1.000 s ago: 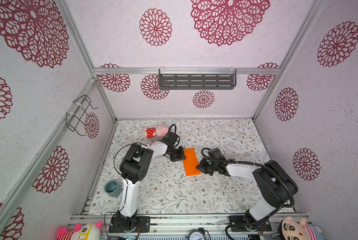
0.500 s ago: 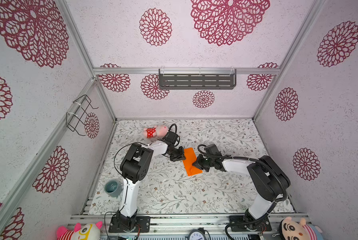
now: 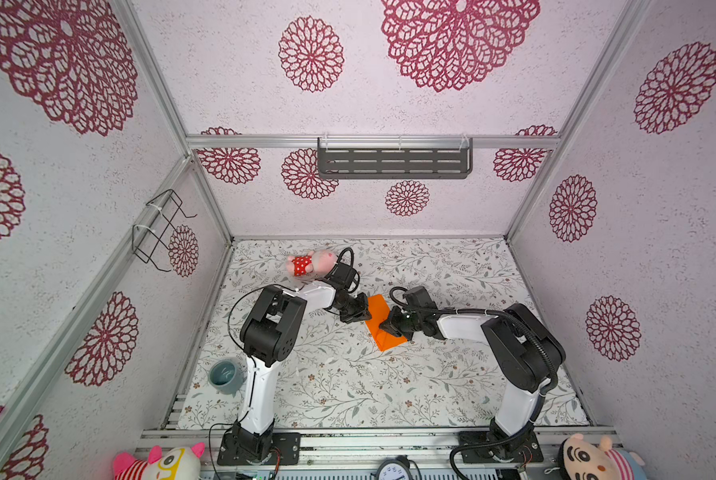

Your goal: Fold a paper plane with a square sheet of paper (pick it up from the middle)

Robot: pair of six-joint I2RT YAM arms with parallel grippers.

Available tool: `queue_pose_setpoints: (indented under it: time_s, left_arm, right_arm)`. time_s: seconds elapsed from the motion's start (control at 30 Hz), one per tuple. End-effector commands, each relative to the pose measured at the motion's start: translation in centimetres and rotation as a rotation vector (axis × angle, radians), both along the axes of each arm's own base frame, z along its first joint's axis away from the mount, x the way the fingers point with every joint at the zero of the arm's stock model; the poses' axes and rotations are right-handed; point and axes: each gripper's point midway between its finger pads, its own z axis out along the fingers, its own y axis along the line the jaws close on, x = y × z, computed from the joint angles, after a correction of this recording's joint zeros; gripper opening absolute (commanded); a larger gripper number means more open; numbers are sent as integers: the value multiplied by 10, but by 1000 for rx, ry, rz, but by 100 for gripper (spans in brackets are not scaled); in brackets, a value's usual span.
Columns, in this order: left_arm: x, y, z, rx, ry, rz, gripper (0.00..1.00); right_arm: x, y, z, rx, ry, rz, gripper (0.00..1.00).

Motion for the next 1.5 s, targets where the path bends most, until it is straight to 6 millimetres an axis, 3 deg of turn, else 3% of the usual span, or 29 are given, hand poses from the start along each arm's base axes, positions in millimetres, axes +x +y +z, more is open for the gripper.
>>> queue_pose_setpoints:
  time_s: [0.0,1.47]
  left_arm:
    - [-14,13,-26,82,68,-2,8]
    - [-20,21,-34,138,91,-19,6]
  right_arm:
    - [6,5,3,18,-22,-9,0]
    - [7,-10,-19,-45,-25,-82,2]
